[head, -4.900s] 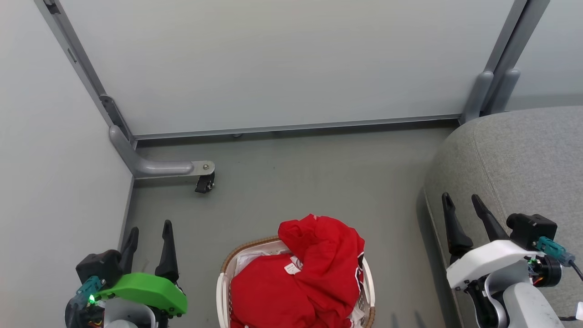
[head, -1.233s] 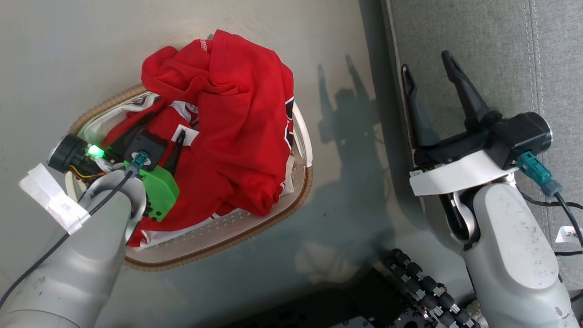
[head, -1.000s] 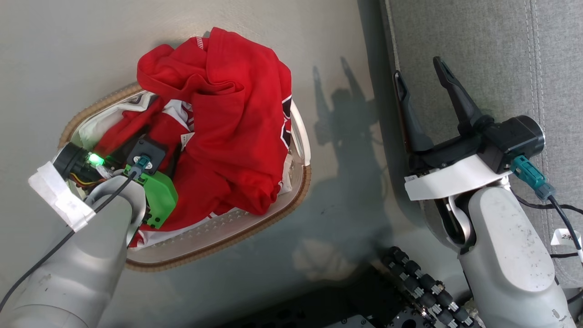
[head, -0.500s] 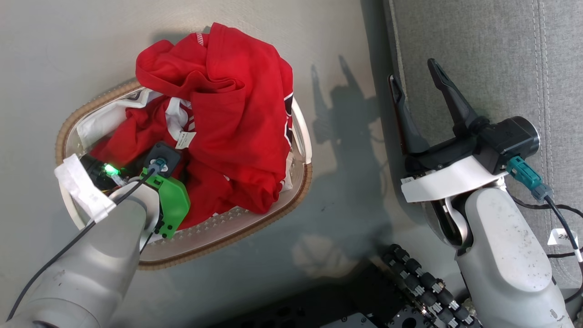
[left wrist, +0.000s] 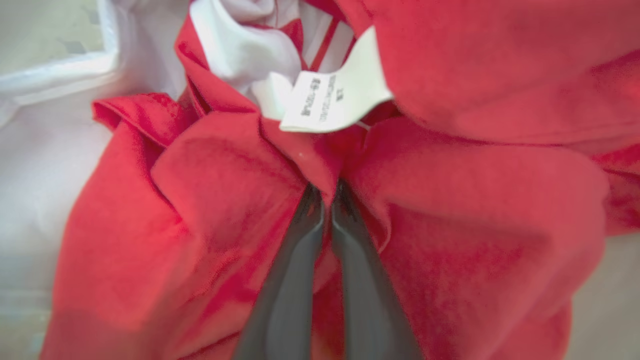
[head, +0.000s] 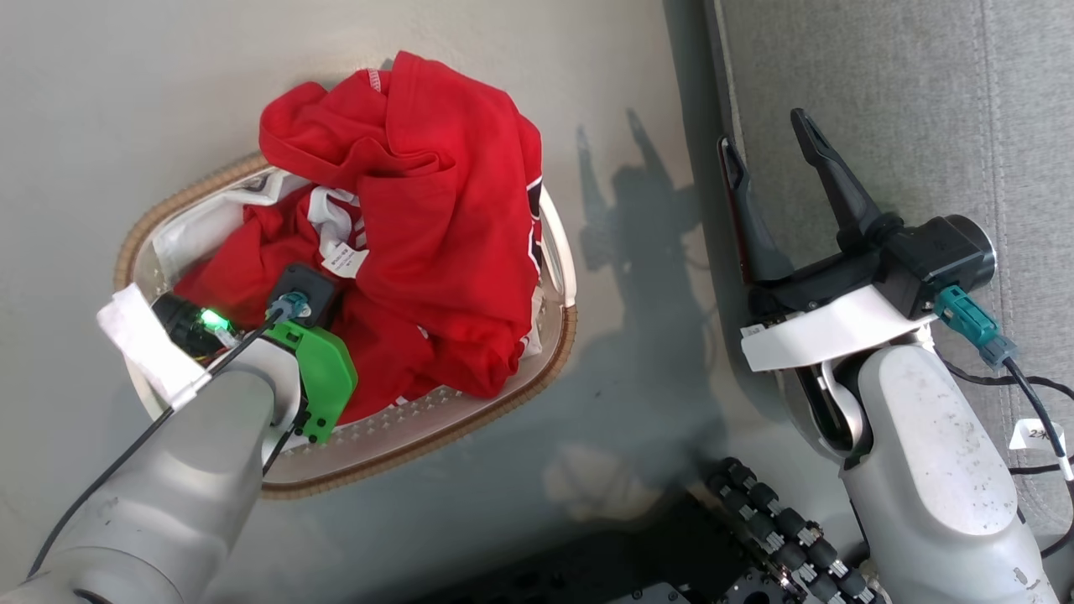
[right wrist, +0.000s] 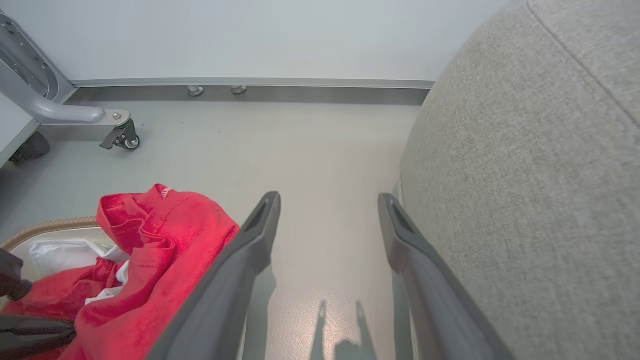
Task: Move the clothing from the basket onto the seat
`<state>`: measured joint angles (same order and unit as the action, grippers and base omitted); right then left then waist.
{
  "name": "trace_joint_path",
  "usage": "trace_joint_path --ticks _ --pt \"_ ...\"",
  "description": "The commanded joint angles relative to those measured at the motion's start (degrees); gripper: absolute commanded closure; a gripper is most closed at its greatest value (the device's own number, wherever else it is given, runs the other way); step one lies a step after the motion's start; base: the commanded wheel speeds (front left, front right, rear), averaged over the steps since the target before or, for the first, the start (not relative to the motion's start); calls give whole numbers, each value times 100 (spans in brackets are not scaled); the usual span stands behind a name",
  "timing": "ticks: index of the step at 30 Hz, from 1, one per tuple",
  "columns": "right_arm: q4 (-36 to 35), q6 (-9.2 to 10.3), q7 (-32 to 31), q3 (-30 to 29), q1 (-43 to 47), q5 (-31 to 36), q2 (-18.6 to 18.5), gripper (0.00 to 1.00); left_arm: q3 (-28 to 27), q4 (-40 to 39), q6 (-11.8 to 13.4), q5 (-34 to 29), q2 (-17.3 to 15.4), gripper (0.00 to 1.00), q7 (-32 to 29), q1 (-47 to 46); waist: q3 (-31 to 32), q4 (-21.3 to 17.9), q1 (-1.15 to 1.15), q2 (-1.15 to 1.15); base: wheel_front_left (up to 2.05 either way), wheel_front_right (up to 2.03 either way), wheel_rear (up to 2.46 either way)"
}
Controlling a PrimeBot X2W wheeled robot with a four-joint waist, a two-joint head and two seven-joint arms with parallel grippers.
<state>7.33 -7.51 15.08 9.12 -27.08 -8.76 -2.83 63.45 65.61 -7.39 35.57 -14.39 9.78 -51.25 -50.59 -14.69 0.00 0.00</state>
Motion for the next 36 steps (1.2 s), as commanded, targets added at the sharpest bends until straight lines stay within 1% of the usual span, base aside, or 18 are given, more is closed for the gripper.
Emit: trace_joint_path --ticks 1,7,12,16,20,27,36 --pt "26 4 14 -11 -46 7 -17 0 -11 19 -16 148 -2 100 87 73 140 17 0 0 0 0 0" --pt "98 4 14 -42 2 35 -19 0 -4 41 -16 589 159 100 327 335 604 71 0 0 0 0 0" --pt "206 4 14 -125 120 149 -18 0 25 6 -16 849 309 100 479 577 1097 213 0 0 0 0 0" --pt "305 4 14 -225 231 215 -19 0 -25 -66 -16 1013 419 100 536 785 1506 350 0 0 0 0 0" --pt "403 4 14 -302 349 256 -19 0 -188 -219 -16 1136 449 100 544 967 1920 472 0 0 0 0 0" --pt "556 4 14 -413 595 321 -21 0 -785 -680 -16 937 420 100 536 1411 2572 662 0 0 0 0 0" --pt "722 4 14 -565 1031 318 -20 0 -1696 -1372 -16 379 512 100 537 2083 3303 909 0 0 0 0 0"
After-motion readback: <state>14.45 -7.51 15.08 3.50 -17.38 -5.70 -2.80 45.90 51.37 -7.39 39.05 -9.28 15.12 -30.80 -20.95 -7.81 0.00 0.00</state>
